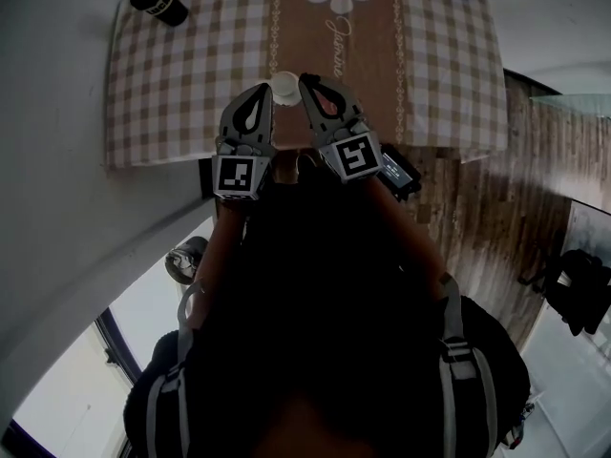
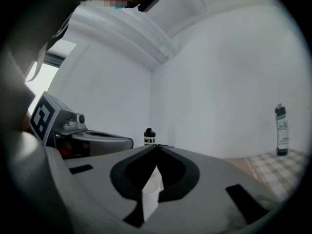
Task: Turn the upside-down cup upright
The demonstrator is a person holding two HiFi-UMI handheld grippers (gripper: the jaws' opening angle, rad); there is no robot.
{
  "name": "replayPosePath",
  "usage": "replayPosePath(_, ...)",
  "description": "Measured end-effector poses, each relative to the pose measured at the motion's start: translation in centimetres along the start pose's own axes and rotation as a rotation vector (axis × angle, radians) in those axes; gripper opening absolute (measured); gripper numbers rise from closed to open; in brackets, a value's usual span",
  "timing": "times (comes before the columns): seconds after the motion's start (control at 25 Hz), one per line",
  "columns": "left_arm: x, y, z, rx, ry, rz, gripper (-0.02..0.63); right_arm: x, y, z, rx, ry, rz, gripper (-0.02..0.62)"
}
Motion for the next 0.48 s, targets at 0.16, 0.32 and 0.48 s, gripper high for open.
replayPosePath(0.16,0.2,0.3,0.0,-0.006,0.022,-0.009,-0.011,0.6,0.4,0.3,-0.01,0.014,-0.017,-0.002)
replayPosePath(0.32,0.5,0.3,-0.2,-0.003,0.04,-0.011,-0.011,1.1,0.0,0.6,0.011,0.023,-0.03,-0.002)
replayPosePath(0.48,0.7,0.2,-0.3,-0.003,0.048,-0.004,-0.011,1.4,-0.3,0.8,0.026,0.025,-0.034,-0.002)
Point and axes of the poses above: the fingertips, and each gripper's own axes: z forward along the fingers, x to its left, y out of its top, the point moved 1 cm from there along -z, backward along the fingers, and after that the axes turned 10 degrees about x, right-handed, at the moved point
